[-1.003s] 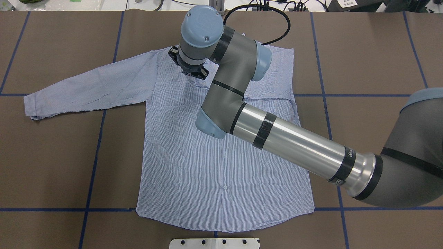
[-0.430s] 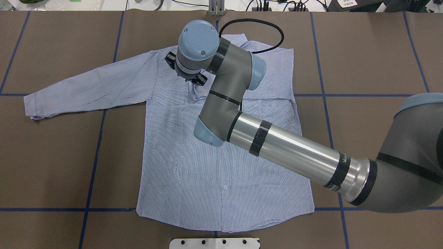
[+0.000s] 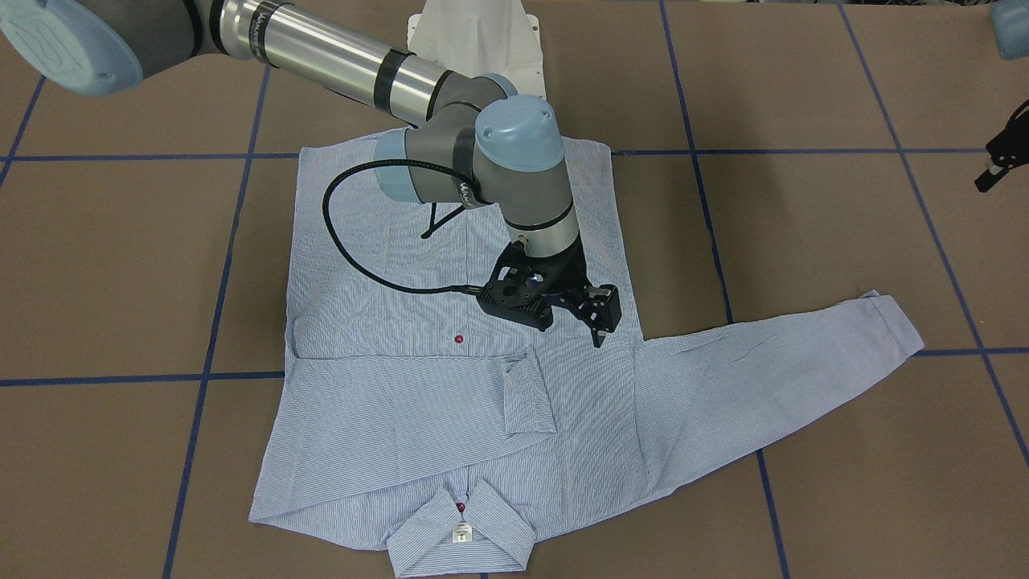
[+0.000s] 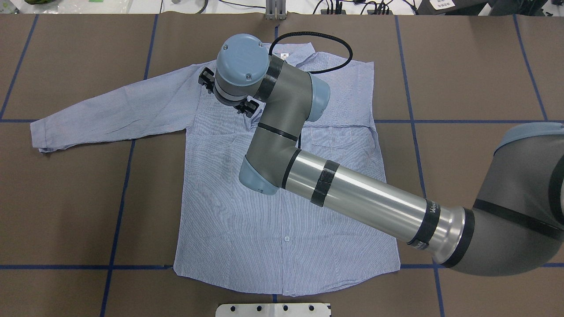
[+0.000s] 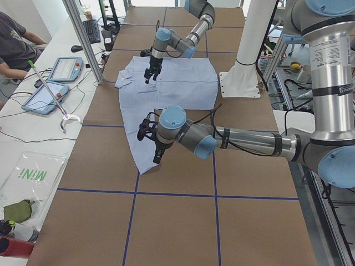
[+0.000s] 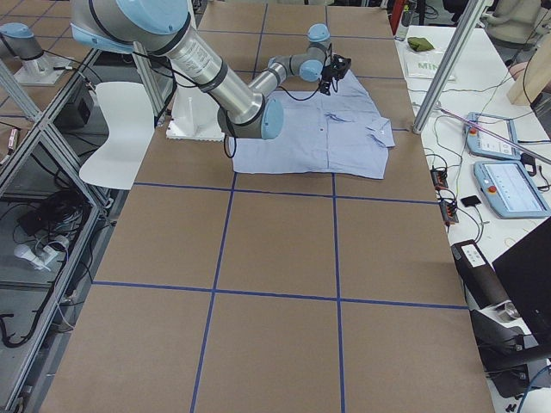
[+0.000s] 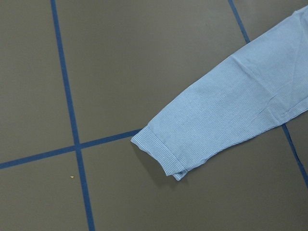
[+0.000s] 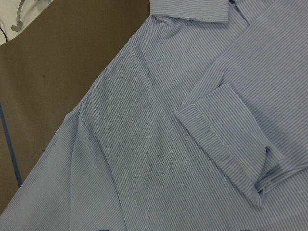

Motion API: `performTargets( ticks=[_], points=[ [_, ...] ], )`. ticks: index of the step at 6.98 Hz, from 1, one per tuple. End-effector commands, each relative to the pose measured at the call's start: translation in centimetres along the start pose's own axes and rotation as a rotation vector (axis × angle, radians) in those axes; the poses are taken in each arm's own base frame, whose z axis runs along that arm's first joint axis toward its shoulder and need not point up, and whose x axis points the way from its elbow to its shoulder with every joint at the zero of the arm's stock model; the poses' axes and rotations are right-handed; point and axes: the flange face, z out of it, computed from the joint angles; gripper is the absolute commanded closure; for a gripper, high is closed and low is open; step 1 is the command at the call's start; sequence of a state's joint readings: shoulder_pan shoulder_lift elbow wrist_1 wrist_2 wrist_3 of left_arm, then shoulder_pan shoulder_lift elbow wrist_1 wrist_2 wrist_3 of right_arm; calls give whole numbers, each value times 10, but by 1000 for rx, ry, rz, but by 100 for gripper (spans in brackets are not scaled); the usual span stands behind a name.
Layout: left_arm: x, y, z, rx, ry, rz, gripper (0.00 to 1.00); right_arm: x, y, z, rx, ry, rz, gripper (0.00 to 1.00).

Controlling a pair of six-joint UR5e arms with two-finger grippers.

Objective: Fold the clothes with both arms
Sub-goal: 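Release the sleeve near the collar and lift the right gripper away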

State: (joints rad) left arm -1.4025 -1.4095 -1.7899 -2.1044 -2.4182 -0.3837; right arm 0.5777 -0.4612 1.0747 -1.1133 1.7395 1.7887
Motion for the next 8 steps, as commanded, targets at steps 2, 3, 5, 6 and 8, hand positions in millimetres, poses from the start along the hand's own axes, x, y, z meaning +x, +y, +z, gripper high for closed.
performTargets(
  ticks=[2, 3, 5, 6, 8],
  points=[
    [-8, -33, 87, -14, -32, -156, 13, 73, -70, -17, 35, -1, -9, 0],
    [-11, -32, 105, -19, -28, -156, 18, 121, -93, -26, 32, 13, -57, 0],
    [-13, -33, 141, -30, -2, -159, 18, 202, -159, -69, -50, 39, -55, 0],
    [-2, -27, 160, -39, 23, -167, 18, 228, -177, -90, -60, 34, -102, 0],
    [3, -14, 182, -71, 20, -170, 26, 262, -207, -98, -55, 62, -110, 0]
  ],
)
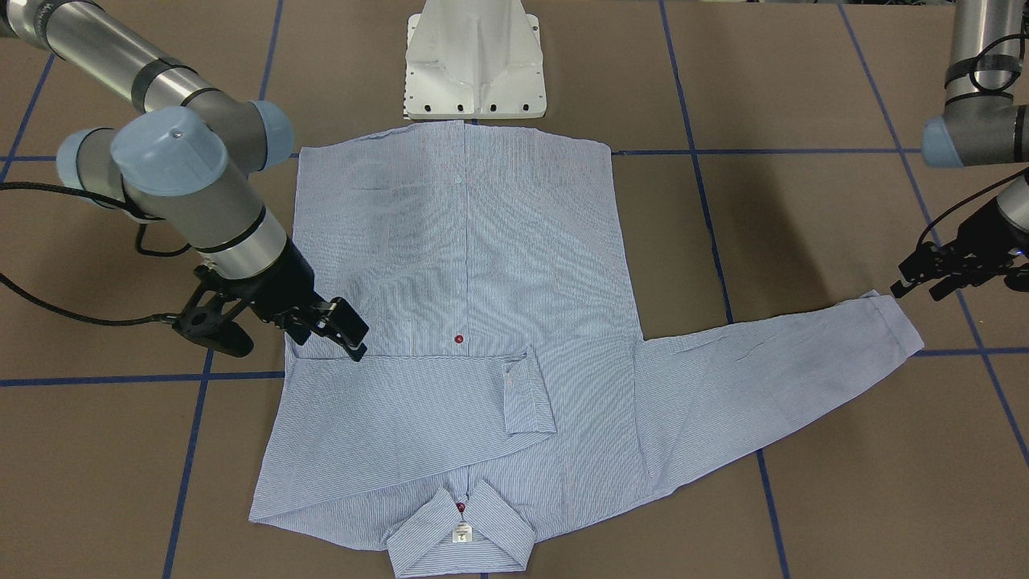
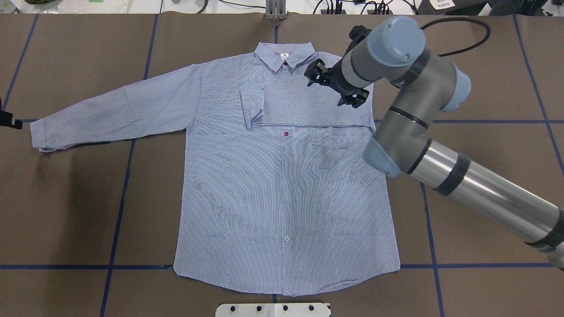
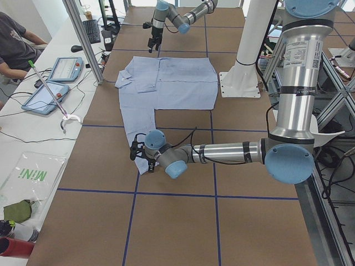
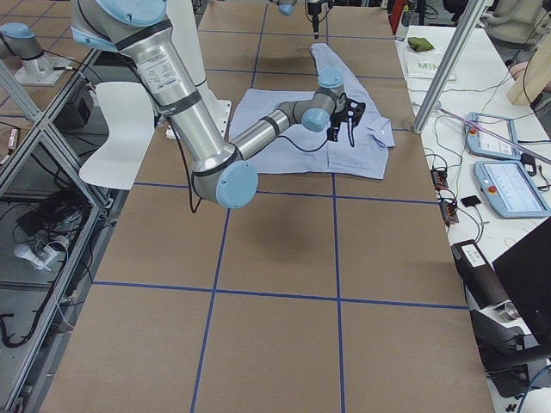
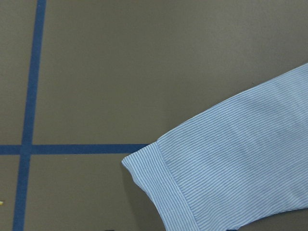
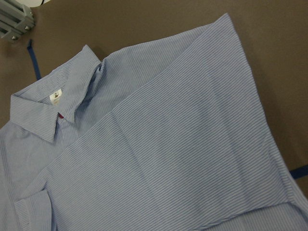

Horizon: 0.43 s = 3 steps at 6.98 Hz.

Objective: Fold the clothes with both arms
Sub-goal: 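Release the sleeve near the collar and lift the right gripper away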

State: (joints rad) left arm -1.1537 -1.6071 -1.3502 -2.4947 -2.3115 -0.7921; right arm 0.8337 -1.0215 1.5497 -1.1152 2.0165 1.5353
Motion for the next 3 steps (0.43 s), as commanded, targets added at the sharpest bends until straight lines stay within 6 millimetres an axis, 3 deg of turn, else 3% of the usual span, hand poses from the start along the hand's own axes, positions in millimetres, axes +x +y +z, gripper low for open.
performTargets(
  ticks=[1, 3],
  points=[
    [-3, 8, 17, -23, -8, -10, 29, 29, -17, -7, -2, 20, -16, 0],
    [1, 13, 25, -40, -9, -1, 34, 31, -18, -6, 8, 23, -16, 0]
  ],
)
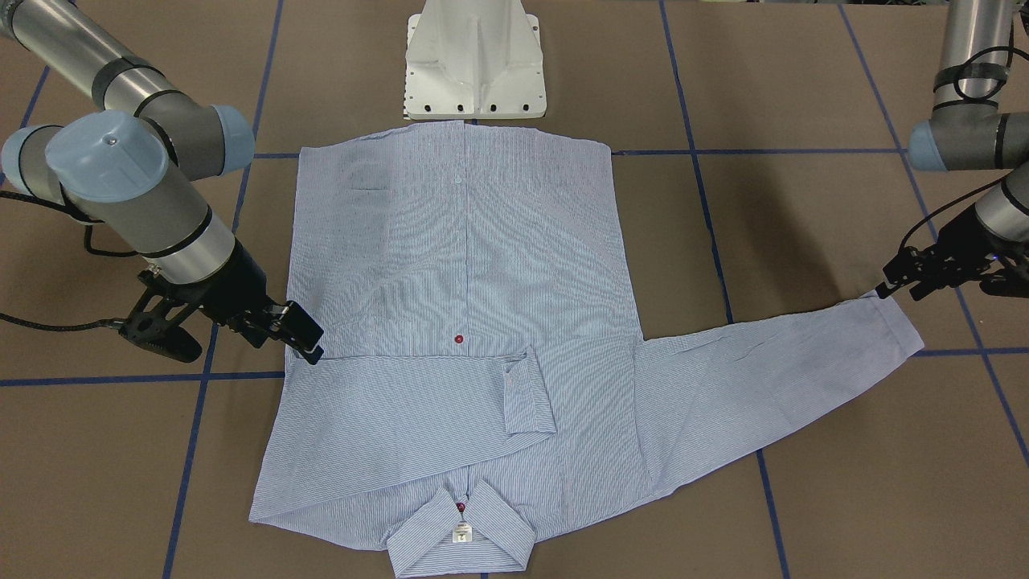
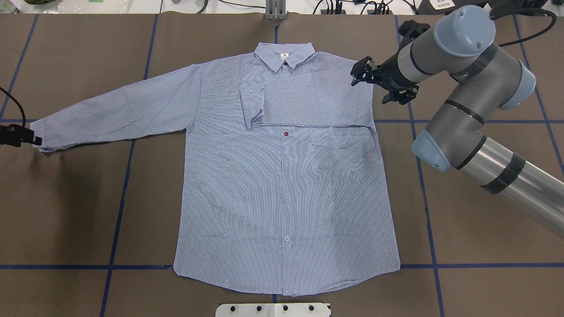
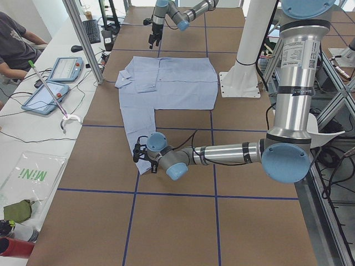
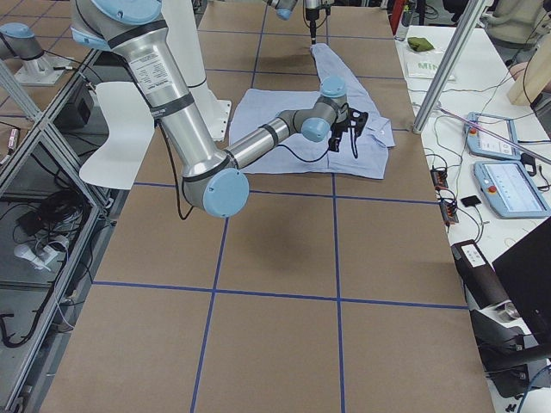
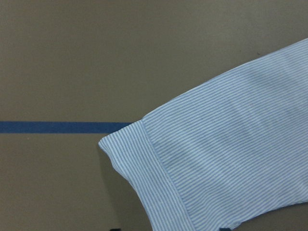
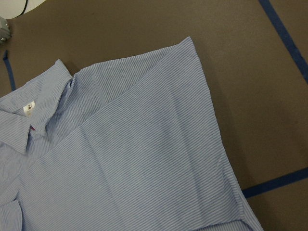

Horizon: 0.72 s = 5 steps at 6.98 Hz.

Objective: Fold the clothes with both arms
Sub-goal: 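Release the sleeve near the collar and lift the right gripper away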

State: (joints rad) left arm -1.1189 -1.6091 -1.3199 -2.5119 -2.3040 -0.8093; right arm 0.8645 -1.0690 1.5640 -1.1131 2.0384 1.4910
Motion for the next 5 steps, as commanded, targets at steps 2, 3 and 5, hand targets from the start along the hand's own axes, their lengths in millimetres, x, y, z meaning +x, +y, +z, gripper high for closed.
performTargets(
  ticks=[2, 3, 5],
  points=[
    [3, -1, 13, -6, -16, 6, 36, 5, -1, 2, 12, 7, -1, 0],
    [3, -6, 17, -9, -18, 3, 45, 6, -1, 2, 12, 8, 0, 0],
    [5, -11, 20, -9, -18, 4, 97, 8, -2, 2, 13, 9, 1, 0]
  ],
)
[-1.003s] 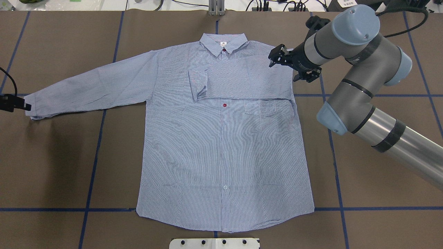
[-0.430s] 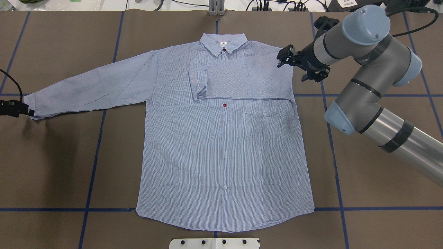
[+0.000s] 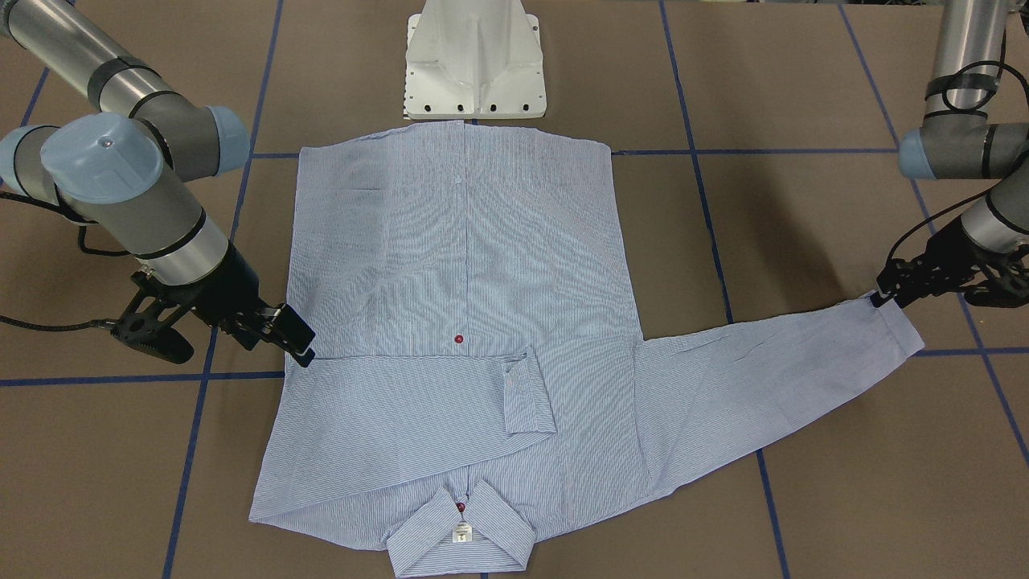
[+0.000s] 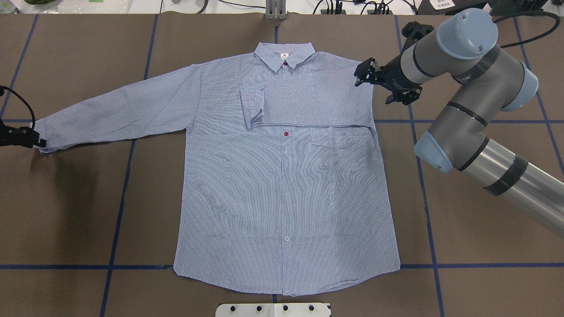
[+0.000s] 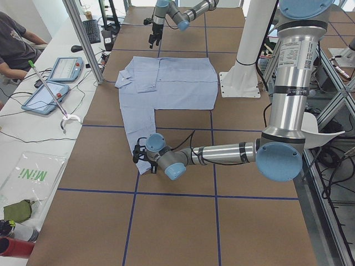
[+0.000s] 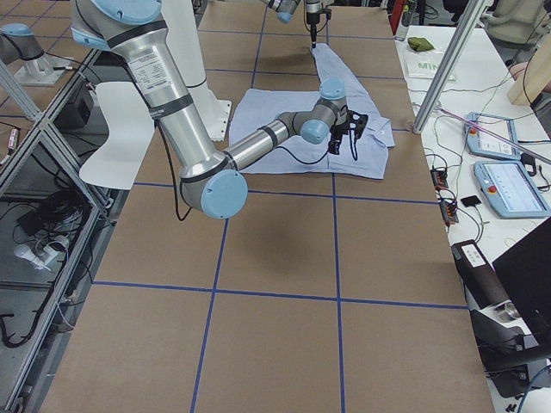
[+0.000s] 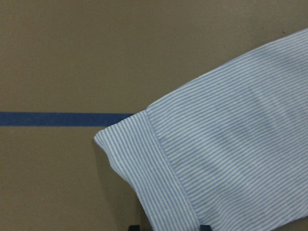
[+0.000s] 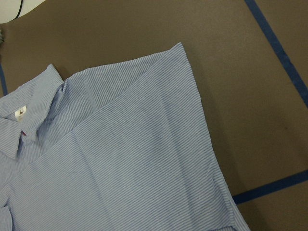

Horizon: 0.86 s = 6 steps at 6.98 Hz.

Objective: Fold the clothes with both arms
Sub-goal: 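Grasp the cuff of the other sleeve with the left gripper while the right gripper withdraws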

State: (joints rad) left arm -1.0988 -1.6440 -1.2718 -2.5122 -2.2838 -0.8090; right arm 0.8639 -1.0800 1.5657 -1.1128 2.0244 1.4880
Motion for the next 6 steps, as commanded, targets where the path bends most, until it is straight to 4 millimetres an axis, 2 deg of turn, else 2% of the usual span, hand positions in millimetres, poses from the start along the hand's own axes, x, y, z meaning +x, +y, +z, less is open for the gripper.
performTargets(
  ticks=[1, 2, 3, 4, 5, 6],
  points=[
    [8, -5, -2, 6, 9, 6, 100, 5, -1, 1, 0, 5, 2, 0],
    [24, -7, -14, 24, 34, 29, 100, 7, 0, -3, -3, 0, 2, 0],
    [56, -13, -38, 62, 65, 60, 100, 21, -1, -11, -8, 0, 2, 0],
    [92, -23, -56, 86, 93, -4, 100, 46, -4, -22, 2, 9, -10, 0],
    [142, -51, -72, 113, 134, -49, 100, 79, -13, -33, 16, 30, -37, 0],
    [209, -84, -86, 151, 164, -125, 100, 116, -30, -46, 11, 53, -86, 0]
  ],
)
